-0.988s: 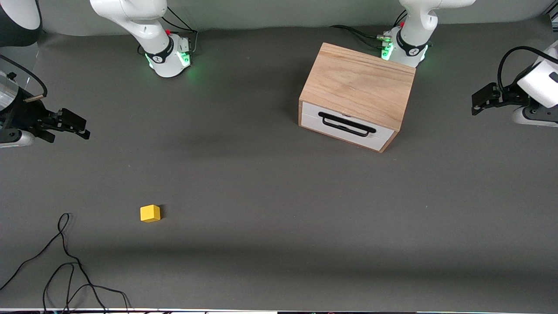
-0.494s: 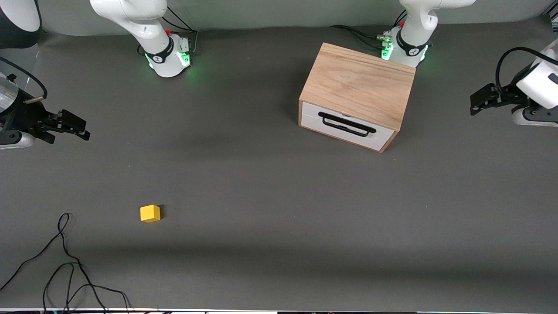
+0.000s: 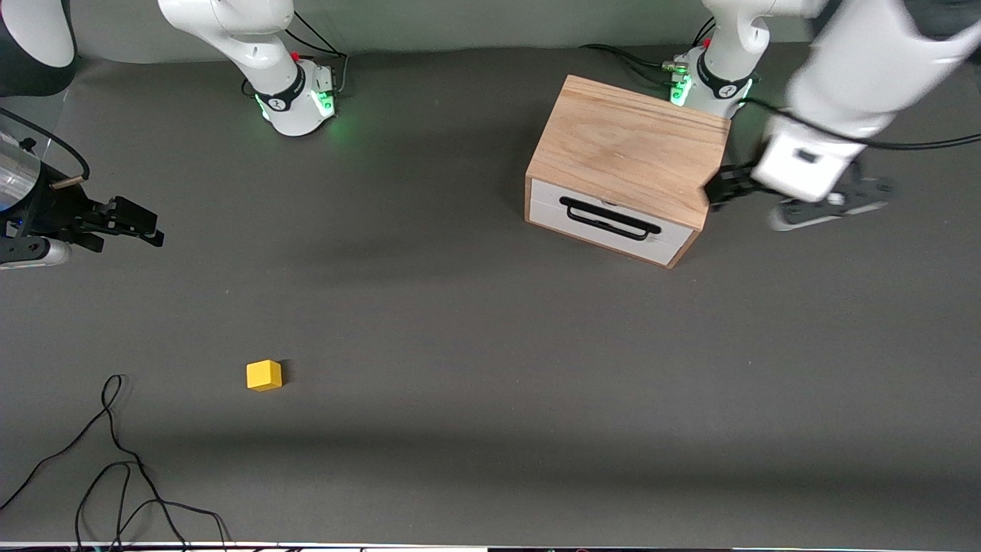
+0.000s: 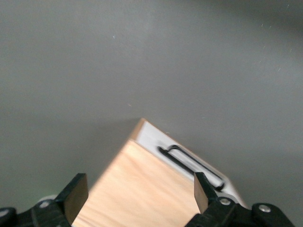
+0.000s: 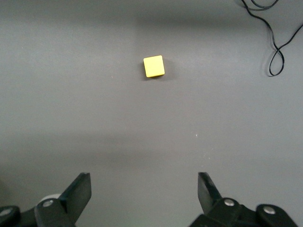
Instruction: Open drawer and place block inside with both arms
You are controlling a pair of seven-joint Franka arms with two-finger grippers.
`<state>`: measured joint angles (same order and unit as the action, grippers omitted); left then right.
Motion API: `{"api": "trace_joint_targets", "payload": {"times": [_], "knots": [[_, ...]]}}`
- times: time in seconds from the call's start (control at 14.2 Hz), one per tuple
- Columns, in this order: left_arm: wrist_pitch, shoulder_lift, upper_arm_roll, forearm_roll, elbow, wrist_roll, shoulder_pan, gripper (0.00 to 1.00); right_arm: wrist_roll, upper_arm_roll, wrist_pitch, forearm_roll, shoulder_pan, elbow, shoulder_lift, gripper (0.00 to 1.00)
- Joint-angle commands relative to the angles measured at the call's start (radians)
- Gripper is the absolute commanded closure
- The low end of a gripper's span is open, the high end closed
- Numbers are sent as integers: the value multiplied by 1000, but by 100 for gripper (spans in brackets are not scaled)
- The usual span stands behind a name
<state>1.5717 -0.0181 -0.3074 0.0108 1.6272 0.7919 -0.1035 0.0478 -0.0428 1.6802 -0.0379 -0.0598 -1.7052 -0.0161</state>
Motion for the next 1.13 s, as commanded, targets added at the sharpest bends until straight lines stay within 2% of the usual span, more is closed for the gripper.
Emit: {"api": "trace_joint_targets", "payload": {"times": [0.0,0.14,0.42,0.78,1.06], "knots": [[-15,-133,-91,24,-150,434,-21,0,-8,9,-2,13,9,-2,2,0],[-15,-186,-102,61,-181,641,-83,0,-8,11,13,13,6,-7,4,0],[-25,-226,-102,83,-168,979,-166,0,6,23,65,13,1,-13,47,0],[8,-230,-95,81,-100,998,-157,0,7,26,183,15,0,-14,171,0],[128,-258,-91,81,11,997,-127,0,9,24,353,15,9,-14,315,0]]}}
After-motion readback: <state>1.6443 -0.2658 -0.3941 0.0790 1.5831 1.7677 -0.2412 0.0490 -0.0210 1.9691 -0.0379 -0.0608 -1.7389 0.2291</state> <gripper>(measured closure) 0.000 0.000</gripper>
